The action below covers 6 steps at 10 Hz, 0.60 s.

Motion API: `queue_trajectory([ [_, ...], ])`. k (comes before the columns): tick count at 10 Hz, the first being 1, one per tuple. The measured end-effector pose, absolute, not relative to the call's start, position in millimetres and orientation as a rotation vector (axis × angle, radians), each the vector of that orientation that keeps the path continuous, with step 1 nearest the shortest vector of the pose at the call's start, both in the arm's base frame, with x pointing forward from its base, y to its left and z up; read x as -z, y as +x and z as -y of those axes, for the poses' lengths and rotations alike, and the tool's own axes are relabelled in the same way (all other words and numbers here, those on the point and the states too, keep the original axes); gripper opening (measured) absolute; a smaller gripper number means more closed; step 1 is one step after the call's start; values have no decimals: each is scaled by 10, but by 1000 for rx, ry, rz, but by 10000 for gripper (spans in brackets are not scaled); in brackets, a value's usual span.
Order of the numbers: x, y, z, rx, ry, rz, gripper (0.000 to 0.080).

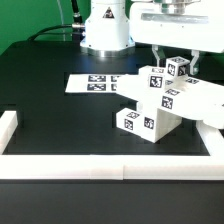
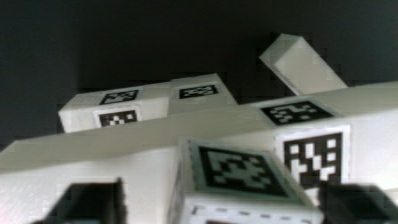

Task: Assemble chair

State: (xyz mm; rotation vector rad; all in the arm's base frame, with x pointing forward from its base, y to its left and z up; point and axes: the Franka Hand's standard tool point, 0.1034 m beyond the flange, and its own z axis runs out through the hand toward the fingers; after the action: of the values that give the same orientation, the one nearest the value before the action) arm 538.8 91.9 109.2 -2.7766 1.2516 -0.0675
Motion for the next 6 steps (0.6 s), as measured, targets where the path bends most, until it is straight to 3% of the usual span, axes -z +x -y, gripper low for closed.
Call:
queue_trajectory([
  [1,-1098,5393,-922,74,-2831,-1147,621],
  [2,-1102,5397,-925,84,-2888,-1024,641],
  [6,-1098,5392,-915,102,-3030,-576,649],
])
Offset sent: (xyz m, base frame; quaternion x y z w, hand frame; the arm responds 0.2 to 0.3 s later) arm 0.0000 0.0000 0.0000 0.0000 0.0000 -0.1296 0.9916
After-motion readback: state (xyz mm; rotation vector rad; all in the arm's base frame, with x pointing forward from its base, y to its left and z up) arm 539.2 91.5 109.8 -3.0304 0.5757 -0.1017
